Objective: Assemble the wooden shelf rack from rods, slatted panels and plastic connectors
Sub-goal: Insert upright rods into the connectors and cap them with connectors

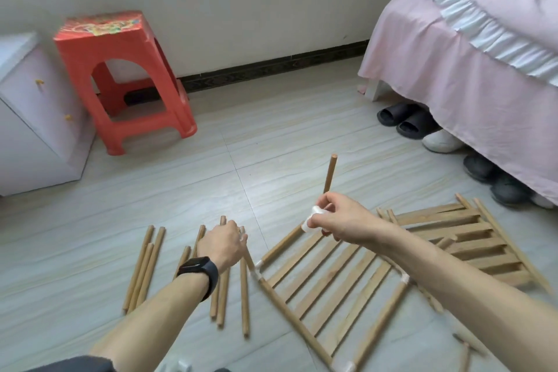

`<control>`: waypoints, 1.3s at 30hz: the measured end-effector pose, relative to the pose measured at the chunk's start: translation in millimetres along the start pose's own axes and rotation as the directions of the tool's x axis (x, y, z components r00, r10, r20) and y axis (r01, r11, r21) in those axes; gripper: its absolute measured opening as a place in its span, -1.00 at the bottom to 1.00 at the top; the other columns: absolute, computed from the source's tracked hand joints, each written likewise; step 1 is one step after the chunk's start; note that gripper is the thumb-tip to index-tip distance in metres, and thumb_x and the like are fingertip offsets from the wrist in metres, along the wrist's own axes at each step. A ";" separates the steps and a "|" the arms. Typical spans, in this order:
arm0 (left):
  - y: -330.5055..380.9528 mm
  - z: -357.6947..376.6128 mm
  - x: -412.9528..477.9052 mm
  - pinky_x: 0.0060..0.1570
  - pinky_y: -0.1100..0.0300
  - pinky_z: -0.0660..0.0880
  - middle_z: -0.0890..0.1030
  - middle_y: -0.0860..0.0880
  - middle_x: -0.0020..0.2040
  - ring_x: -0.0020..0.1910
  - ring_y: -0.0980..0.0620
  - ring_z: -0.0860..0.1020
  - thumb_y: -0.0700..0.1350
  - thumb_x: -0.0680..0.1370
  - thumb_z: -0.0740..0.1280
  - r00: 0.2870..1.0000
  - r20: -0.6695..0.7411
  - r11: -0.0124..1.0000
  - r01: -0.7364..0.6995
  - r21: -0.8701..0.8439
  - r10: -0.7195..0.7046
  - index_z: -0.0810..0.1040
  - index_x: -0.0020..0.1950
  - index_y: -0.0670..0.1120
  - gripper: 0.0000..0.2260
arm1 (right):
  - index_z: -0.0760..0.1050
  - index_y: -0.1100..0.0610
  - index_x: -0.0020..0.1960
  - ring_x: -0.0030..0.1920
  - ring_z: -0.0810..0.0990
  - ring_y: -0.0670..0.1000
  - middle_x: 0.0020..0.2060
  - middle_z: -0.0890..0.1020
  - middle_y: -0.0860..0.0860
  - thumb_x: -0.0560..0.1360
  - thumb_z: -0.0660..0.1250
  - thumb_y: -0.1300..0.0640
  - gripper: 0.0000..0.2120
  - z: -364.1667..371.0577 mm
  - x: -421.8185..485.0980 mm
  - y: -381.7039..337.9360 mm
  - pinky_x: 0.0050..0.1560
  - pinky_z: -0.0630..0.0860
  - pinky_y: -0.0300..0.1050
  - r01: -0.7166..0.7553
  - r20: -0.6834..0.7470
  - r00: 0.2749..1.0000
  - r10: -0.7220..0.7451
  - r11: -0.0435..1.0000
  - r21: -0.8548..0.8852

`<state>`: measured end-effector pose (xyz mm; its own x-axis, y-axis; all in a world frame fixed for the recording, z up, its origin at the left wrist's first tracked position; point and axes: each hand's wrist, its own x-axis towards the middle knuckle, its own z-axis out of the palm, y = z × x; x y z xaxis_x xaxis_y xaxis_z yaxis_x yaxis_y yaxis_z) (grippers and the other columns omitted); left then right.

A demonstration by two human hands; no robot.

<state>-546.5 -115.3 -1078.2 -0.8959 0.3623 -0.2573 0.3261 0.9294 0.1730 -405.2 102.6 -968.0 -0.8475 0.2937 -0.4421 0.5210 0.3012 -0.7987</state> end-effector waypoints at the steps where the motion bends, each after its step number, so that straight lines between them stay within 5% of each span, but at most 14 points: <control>1: -3.3 -0.5 -7.9 -0.09 0.04 0.46 0.64 -0.05 0.09 0.01 -0.08 0.58 0.13 0.65 0.13 1.000 -0.011 0.999 -0.012 0.041 0.012 0.45 0.16 0.02 -0.76 | 0.51 0.03 0.04 -0.20 0.60 -0.07 -0.03 0.65 0.04 0.38 0.41 -0.06 -0.70 -3.3 -10.9 1.2 -0.26 0.46 -0.18 0.011 0.003 1.000 -0.011 0.998 -0.069; 4: -13.8 -3.0 -19.7 -0.04 0.04 0.51 0.65 -0.03 0.05 -0.07 -0.06 0.60 0.15 0.63 0.13 0.999 0.039 0.998 0.031 0.054 -0.033 0.61 0.10 0.02 -0.67 | 0.53 0.01 -0.11 -0.23 0.56 -0.01 -0.18 0.61 -0.02 0.45 0.30 -0.08 -0.83 -11.7 -38.8 16.6 -0.33 0.44 -0.12 -0.002 0.068 0.997 0.039 0.884 -0.467; 8: -23.3 3.3 -28.9 -0.16 0.09 0.45 0.57 0.01 -0.16 -0.09 -0.11 0.58 0.12 0.60 0.13 0.989 0.044 0.990 0.141 -0.008 -0.141 0.59 0.04 0.02 -0.70 | 0.48 0.09 -0.08 -0.45 0.37 0.06 -0.33 0.47 0.10 0.50 0.27 -0.13 -0.73 -9.9 -65.0 56.2 -0.45 0.35 -0.12 -0.166 0.199 0.849 0.489 0.604 -0.779; 11: -20.9 16.6 -43.6 -0.10 0.04 0.45 0.56 -0.04 -0.20 -0.13 -0.14 0.54 0.12 0.60 0.12 0.975 -0.039 0.974 0.213 -0.075 -0.217 0.57 -0.04 0.06 -0.73 | 0.51 0.13 0.21 -0.35 0.43 0.05 -0.18 0.53 0.10 0.33 0.35 -0.52 -0.21 0.8 -87.0 83.1 -0.34 0.41 -0.13 -0.166 0.207 0.733 0.648 0.467 -0.869; 13: -21.4 23.4 -49.8 -0.09 0.02 0.48 0.55 -0.05 -0.25 -0.15 -0.15 0.53 0.14 0.60 0.13 0.969 -0.080 0.968 0.223 -0.114 -0.233 0.54 -0.09 0.07 -0.75 | 0.45 0.17 0.38 -0.33 0.45 0.05 -0.12 0.56 0.10 0.21 0.36 -0.60 0.04 13.5 -100.0 97.9 -0.32 0.43 -0.12 -0.143 0.225 0.694 0.683 0.438 -0.887; 18: -18.7 22.6 -47.8 -0.07 -0.02 0.46 0.59 -0.17 -0.11 -0.09 -0.21 0.55 0.15 0.60 0.16 0.942 -0.068 0.933 0.314 -0.174 -0.330 0.56 -0.02 -0.03 -0.69 | 0.55 0.10 0.24 -0.15 0.53 0.15 -0.04 0.60 0.10 0.65 0.10 -0.26 -0.50 38.0 -128.0 118.9 -0.06 0.57 0.03 0.143 0.252 0.873 0.417 0.274 -0.951; 25: -6.0 21.6 -54.7 -0.03 0.01 0.49 0.55 -0.11 -0.17 -0.09 -0.18 0.54 0.14 0.61 0.12 0.946 -0.042 0.929 0.306 -0.207 -0.321 0.52 0.11 0.04 -0.73 | 0.51 0.07 0.31 0.20 0.60 0.16 0.22 0.60 0.08 0.67 0.15 0.00 -0.69 0.8 -90.8 124.0 0.03 0.52 0.06 0.003 0.042 0.955 0.294 0.133 -0.991; 28: 2.2 29.4 -64.3 0.04 0.02 0.48 0.58 -0.10 -0.13 -0.04 -0.18 0.56 0.12 0.63 0.12 0.962 -0.019 0.926 0.258 -0.277 -0.273 0.51 0.19 0.04 -0.72 | 0.49 0.09 0.34 0.21 0.59 0.15 0.23 0.60 0.09 0.65 0.19 0.05 -0.69 -30.1 -65.5 120.1 0.06 0.52 0.03 -0.195 -0.144 0.958 0.249 0.194 -0.961; 33: 31.4 41.8 -95.7 -0.06 0.05 0.48 0.57 -0.07 -0.06 -0.09 -0.13 0.51 0.13 0.66 0.15 0.952 -0.009 0.895 0.285 -0.344 -0.306 0.55 0.19 0.05 -0.73 | 0.36 0.14 0.37 0.20 0.55 0.23 0.21 0.56 0.17 0.64 0.19 -0.08 -0.59 -63.6 -41.9 102.0 0.07 0.51 0.07 -0.334 -0.323 0.940 0.109 0.470 -0.817; 39: 72.9 50.8 -130.1 -0.16 0.11 0.47 0.62 0.02 -0.05 -0.10 -0.04 0.57 0.19 0.67 0.10 0.989 0.067 0.967 0.140 -0.212 -0.128 0.52 0.17 0.06 -0.70 | 0.57 0.11 0.09 -0.18 0.59 0.01 -0.03 0.65 0.06 0.51 0.38 0.04 -0.79 -22.5 -45.8 53.5 -0.26 0.48 -0.17 -0.121 -0.086 0.992 0.087 0.817 -0.564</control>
<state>-390.8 -91.1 -1080.4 -0.9081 0.2440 -0.3403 0.1265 0.9346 0.3326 -336.2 125.6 -981.4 -0.7869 0.3956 -0.4736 0.5850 0.7225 -0.3685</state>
